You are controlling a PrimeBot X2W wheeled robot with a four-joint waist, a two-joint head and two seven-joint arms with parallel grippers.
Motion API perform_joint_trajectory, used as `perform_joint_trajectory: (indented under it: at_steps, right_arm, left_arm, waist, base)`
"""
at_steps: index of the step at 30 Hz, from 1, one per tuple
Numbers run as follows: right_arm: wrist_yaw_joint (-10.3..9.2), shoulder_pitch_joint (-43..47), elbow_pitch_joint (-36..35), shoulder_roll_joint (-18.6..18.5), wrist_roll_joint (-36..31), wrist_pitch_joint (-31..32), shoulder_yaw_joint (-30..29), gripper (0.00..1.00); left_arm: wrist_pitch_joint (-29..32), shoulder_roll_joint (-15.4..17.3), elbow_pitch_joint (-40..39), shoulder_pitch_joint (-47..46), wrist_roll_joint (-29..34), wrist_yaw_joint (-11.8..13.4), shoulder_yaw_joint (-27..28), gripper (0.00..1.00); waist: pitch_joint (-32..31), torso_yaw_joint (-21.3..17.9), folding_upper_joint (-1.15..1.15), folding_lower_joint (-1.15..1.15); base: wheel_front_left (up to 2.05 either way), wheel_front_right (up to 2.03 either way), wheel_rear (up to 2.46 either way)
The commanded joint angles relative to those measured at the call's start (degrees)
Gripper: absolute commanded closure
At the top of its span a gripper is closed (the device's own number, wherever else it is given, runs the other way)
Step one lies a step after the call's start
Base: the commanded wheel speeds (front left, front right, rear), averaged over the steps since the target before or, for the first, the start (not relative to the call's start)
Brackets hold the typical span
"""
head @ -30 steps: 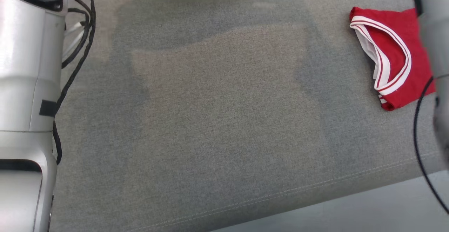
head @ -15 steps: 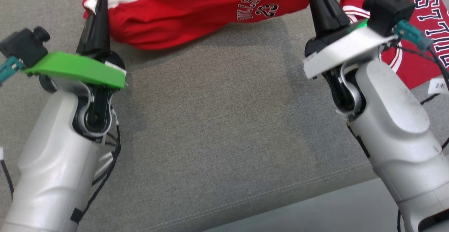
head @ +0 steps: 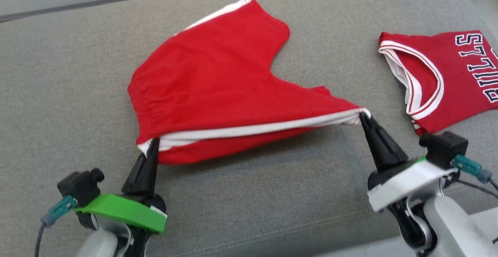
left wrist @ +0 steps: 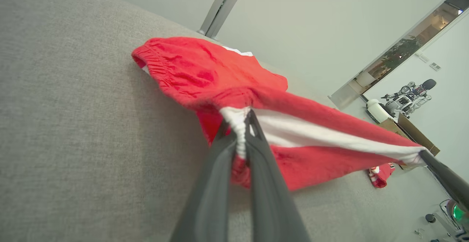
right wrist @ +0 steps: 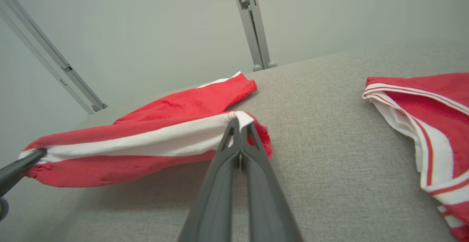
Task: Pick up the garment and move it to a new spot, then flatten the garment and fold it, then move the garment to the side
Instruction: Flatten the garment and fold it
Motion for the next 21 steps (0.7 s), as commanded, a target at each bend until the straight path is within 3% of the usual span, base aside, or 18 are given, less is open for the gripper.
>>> perform_joint_trajectory:
  at_steps: [1,13,17,21]
  right_arm:
    - [-0.08,4.2,-1.9,-0.3,0.3,1.3,-0.9,1.00]
    - [-0.10,29.4,-25.5,0.2,-2.8,16.3,-10.4,1.00]
    - [-0.10,32.9,-31.0,2.1,-3.6,21.3,-12.5,1.00]
    - [-0.09,30.8,-29.8,2.9,-5.3,22.7,-13.0,1.00]
  left_arm:
    - [-0.1,-0.3,-0.7,3.5,0.5,-0.2,0.6,1.00]
    - [-0.2,-3.9,-12.7,26.4,4.7,-0.1,9.2,1.00]
    - [0.6,-4.5,-14.7,30.6,3.8,0.3,8.2,1.00]
    - [1.9,-6.4,-13.9,28.7,1.9,1.6,7.9,1.00]
  waist:
    - [-4.7,1.9,0.00,0.00]
    - [-11.1,1.3,0.00,0.00]
    - [-11.7,2.3,0.00,0.00]
    - [-11.7,3.7,0.00,0.00]
  base:
    - [0.00,0.00,0.00]
    - [0.00,0.00,0.00]
    - [0.00,0.00,0.00]
    - [0.00,0.00,0.00]
